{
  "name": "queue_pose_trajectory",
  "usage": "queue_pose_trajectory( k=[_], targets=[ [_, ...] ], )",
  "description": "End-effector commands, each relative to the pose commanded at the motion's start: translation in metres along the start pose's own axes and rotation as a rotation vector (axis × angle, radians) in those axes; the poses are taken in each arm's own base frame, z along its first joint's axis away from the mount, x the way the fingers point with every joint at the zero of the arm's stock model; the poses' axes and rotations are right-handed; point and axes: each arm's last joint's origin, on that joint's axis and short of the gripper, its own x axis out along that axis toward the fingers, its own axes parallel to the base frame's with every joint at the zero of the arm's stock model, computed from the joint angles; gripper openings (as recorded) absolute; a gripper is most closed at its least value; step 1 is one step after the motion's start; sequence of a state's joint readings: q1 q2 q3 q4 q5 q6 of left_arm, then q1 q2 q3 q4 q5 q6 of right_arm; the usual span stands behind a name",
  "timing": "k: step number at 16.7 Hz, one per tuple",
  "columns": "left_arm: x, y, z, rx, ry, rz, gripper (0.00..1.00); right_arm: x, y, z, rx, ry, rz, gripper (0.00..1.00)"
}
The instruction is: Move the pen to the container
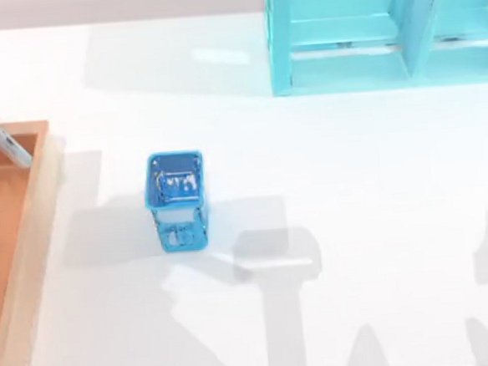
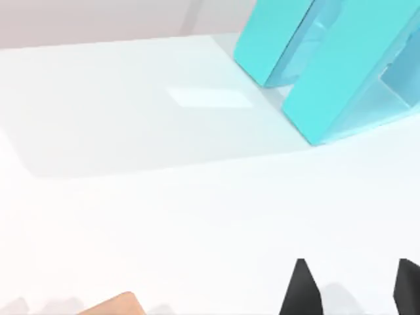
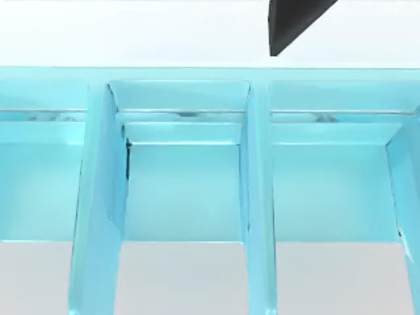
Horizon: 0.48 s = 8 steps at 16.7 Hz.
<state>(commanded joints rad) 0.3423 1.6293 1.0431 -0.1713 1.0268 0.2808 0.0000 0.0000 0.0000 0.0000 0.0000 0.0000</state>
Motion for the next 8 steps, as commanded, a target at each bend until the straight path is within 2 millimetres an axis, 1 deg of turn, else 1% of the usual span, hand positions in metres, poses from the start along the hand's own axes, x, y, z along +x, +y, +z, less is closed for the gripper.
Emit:
queue_pose_trajectory(
  k=[4, 8],
  targets=[
    [-0.02, 0.014, 0.011, 0.179, 0.082, -0.006, 0.0, 0.0, 0.0, 0.0, 0.0, 0.0, 0.0, 1.0],
    [-0.048, 0.019, 0.021, 0.362, 0.162, -0.032, 0.0, 0.0, 0.0, 0.0, 0.0, 0.0, 0.0, 1.0]
  ],
)
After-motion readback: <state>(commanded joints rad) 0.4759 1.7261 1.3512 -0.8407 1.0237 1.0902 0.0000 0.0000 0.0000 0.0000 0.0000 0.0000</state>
